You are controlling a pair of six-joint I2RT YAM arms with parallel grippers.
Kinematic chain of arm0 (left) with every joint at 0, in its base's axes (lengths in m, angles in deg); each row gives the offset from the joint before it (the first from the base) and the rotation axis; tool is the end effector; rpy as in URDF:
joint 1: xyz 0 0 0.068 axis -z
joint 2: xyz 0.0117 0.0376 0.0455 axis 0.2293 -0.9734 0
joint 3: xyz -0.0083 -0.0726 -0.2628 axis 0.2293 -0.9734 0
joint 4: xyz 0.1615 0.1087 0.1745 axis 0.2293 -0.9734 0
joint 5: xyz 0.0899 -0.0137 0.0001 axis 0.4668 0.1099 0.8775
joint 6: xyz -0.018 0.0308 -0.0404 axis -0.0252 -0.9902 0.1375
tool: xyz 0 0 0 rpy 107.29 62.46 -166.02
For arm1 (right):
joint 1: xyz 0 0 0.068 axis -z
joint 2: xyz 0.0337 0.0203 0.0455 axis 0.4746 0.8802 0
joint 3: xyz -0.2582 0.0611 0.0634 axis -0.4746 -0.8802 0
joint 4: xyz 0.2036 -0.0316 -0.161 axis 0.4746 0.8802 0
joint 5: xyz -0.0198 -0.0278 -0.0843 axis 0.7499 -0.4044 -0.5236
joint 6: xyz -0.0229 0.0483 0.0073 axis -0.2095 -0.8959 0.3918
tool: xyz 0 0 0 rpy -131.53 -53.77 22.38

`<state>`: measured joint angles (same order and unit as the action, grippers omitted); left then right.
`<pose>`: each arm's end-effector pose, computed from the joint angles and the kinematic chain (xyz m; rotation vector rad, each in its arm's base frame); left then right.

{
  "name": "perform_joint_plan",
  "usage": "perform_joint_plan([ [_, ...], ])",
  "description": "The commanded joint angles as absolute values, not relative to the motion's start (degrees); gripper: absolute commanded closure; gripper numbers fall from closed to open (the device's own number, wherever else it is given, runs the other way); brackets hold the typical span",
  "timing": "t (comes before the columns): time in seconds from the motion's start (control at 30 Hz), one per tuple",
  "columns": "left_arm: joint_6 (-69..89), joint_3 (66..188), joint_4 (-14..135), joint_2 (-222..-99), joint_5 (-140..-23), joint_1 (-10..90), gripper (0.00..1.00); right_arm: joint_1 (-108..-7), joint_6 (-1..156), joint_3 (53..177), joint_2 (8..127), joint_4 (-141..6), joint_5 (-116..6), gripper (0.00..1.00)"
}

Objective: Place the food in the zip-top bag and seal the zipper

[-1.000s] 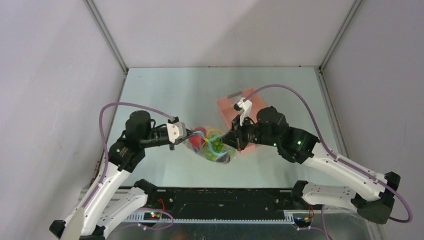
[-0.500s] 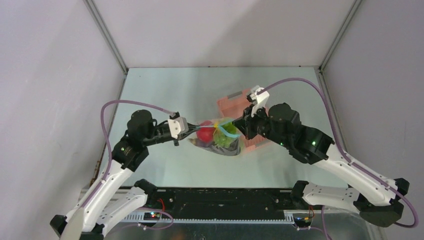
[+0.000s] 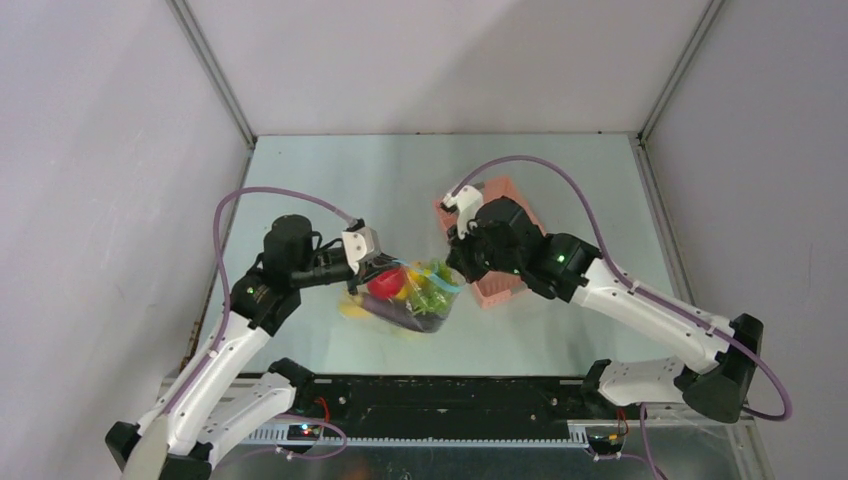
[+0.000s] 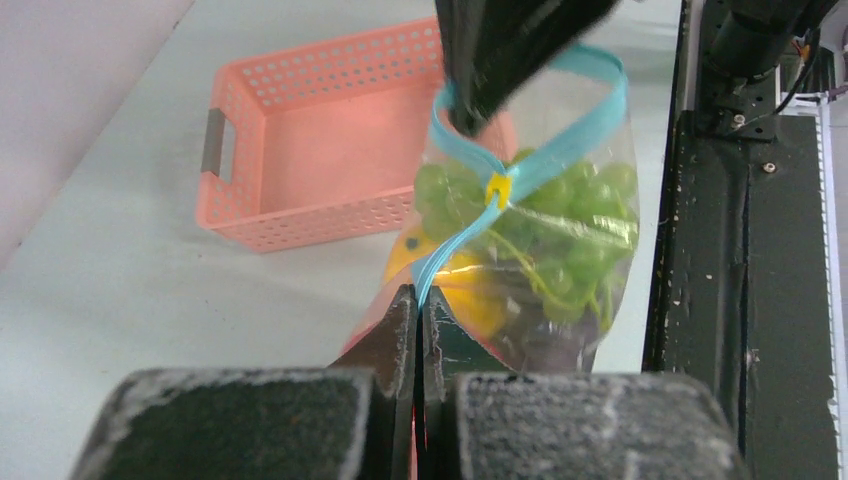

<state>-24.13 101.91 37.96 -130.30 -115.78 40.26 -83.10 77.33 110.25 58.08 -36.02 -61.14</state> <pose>0.1437 -0.1002 0.3365 1.2199 1.4315 -0.7488 0.1585 0.2262 0.3589 -0.9199 2.0263 0.6376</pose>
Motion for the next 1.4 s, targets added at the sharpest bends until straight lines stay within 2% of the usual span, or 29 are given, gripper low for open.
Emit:
perform_joint_plan([
  [0.0,-26.8,105.2,37.0,-128.5,-117.2,40.5,1.0,-80.3,72.3,110.6,51.5,-38.5,-74.3,1.0],
  [0.17,-29.1,104.5,33.9,-126.7,-114.6,40.5,1.0,-76.0,69.3,104.5,42.7,-40.6,-76.8,1.0],
  [0.3,-29.0,102.9,34.8,-126.1,-113.7,40.5,1.0,-74.5,69.1,101.7,38.6,-42.3,-72.9,1.0],
  [0.57,-27.4,104.6,36.0,-127.7,-118.0,40.5,0.98,-74.9,74.0,100.6,42.5,-48.7,-48.2,1.0],
  [0.6,-27.8,104.9,35.5,-128.4,-119.0,40.5,0.83,-75.1,74.1,100.6,43.6,-49.5,-47.0,1.0],
  [0.63,-28.7,105.6,34.3,-128.7,-119.7,40.5,0.74,-75.2,74.1,100.6,44.2,-50.9,-45.1,1.0],
  [0.67,-29.2,106.0,33.7,-129.5,-120.9,40.6,0.57,-75.2,73.6,100.7,45.2,-51.7,-44.4,1.0],
  [0.7,-30.6,106.7,32.3,-129.8,-121.3,40.7,0.48,-75.2,73.4,100.7,45.5,-53.2,-43.2,1.0],
  [0.73,-31.5,107.1,30.6,-130.3,-121.5,40.8,0.33,-75.2,72.7,100.7,46.1,-53.9,-42.8,1.0],
  [0.77,-33.5,107.9,29.7,-130.5,-121.5,40.9,0.25,-75.2,72.2,100.7,46.2,-55.1,-42.3,1.0],
  [0.8,-34.7,108.3,27.6,-130.9,-121.2,41.3,0.13,-75.2,71.4,100.7,46.5,-55.6,-42.2,1.0],
  [0.87,-38.2,109.6,24.5,-131.6,-120.9,42.2,0.02,-75.0,69.9,100.7,46.7,-56.6,-42.1,1.0],
  [1.13,-41.0,109.4,23.1,-133.3,-119.5,47.6,0.01,-75.0,62.3,101.5,47.2,-56.7,-46.4,1.0],
  [1.33,-34.0,106.3,32.7,-134.2,-116.1,49.1,0.14,-76.1,61.5,101.5,47.4,-57.6,-46.5,1.0],
  [1.37,-33.7,106.0,34.0,-134.2,-115.8,49.2,0.19,-76.2,61.5,101.5,47.4,-57.3,-46.6,1.0],
])
